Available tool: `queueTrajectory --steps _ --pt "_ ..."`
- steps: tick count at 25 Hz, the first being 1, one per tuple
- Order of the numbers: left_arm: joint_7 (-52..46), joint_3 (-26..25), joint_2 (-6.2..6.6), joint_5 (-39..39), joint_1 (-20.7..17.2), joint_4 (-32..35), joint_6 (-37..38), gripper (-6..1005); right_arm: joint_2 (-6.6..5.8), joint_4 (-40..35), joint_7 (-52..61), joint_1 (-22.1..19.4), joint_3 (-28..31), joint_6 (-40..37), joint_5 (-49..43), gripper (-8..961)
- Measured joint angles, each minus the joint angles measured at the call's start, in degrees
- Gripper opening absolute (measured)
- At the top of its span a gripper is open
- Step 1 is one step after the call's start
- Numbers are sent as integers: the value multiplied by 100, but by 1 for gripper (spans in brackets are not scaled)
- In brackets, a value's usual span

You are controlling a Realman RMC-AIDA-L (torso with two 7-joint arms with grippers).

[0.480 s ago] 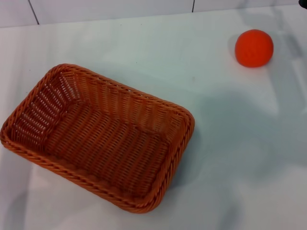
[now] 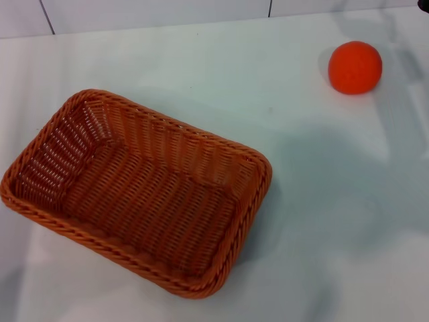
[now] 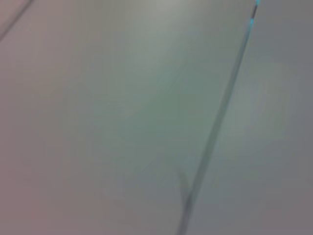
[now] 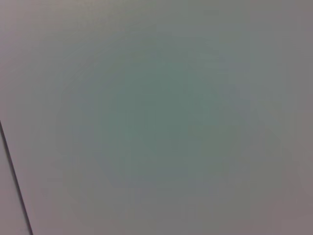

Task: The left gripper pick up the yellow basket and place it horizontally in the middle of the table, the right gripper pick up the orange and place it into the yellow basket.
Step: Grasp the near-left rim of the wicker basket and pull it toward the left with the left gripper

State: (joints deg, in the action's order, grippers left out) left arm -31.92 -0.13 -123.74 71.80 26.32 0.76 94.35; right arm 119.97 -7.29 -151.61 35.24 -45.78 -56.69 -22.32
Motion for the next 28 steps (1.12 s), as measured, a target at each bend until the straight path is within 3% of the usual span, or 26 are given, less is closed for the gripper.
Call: queueTrajectory --steps 3,5,8,10,12,15,20,28 --pt "-1447 819 61 61 -75 1003 -62 630 -2 0 0 0 0 0 -1 952" --pt "-2510 1568 171 62 -175 1706 -167 631 -7 0 0 -2 1 0 0 951" --pt "-3974 2783 538 115 -390 2686 -261 632 -9 0 0 -8 39 0 -1 951" --pt "-4732 3054 690 379 -479 3222 -264 632 -9 0 0 -8 59 0 -1 951" --pt "-5563 3110 750 1072 -523 3982 -266 633 -10 0 0 -2 72 0 0 951" --pt "-6609 3121 741 2308 -496 5046 -274 634 -10 0 0 23 94 -1 -1 952" --pt "-7806 3368 649 3826 -342 6253 -287 755 -9 0 0 57 111 20 -1 952" --pt "-8649 3667 516 5336 64 7037 -286 898 1 22 0 75 111 71 -1 950"
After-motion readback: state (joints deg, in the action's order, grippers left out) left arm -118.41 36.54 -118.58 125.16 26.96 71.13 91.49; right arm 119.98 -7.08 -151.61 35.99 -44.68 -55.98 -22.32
